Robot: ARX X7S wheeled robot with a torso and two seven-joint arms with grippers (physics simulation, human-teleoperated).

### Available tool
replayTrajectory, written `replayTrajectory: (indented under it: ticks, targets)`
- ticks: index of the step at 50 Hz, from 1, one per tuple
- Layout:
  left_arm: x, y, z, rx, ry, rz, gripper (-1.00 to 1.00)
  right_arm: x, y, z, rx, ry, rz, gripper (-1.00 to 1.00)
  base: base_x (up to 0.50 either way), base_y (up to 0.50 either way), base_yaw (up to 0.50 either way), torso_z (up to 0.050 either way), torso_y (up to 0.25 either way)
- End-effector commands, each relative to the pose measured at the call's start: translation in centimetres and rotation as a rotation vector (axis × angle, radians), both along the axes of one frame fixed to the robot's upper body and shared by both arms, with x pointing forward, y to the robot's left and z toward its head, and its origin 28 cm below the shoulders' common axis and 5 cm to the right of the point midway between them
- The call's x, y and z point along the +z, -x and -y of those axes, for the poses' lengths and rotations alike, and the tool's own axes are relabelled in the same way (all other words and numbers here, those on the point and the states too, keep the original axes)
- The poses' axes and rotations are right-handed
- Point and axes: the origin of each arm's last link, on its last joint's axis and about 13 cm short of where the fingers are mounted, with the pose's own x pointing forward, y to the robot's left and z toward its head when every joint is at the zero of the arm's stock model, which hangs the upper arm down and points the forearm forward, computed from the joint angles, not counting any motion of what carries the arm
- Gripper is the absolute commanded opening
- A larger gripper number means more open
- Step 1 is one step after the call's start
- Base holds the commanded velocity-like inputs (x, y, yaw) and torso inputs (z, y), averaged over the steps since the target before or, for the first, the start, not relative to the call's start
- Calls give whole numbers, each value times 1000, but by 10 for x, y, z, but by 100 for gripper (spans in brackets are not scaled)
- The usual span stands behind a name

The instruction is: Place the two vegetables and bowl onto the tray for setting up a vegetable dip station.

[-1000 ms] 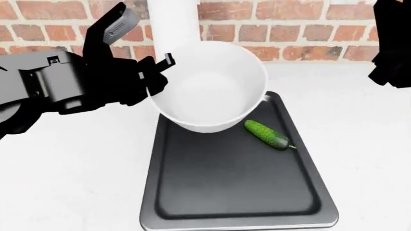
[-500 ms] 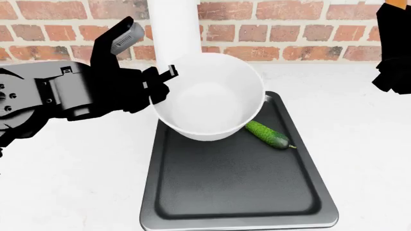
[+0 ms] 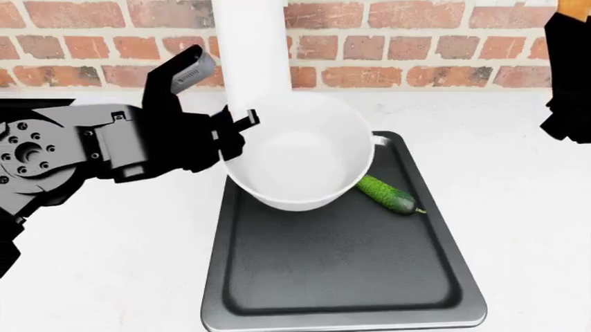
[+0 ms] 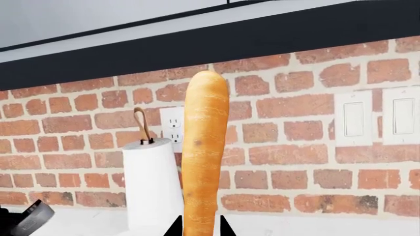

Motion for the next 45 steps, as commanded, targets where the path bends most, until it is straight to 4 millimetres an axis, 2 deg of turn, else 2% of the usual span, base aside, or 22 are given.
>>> replayTrajectory:
  ticks: [1,45]
  targets:
    - [-4,-5,1,15,-1,2,-100,1,1,1,-6,1,21,-100,0,0,0,0,0]
    - [-43,-22,6,23,-38,-26,-100,-3,3,2,-4,-6,21,-100,0,0,0,0,0]
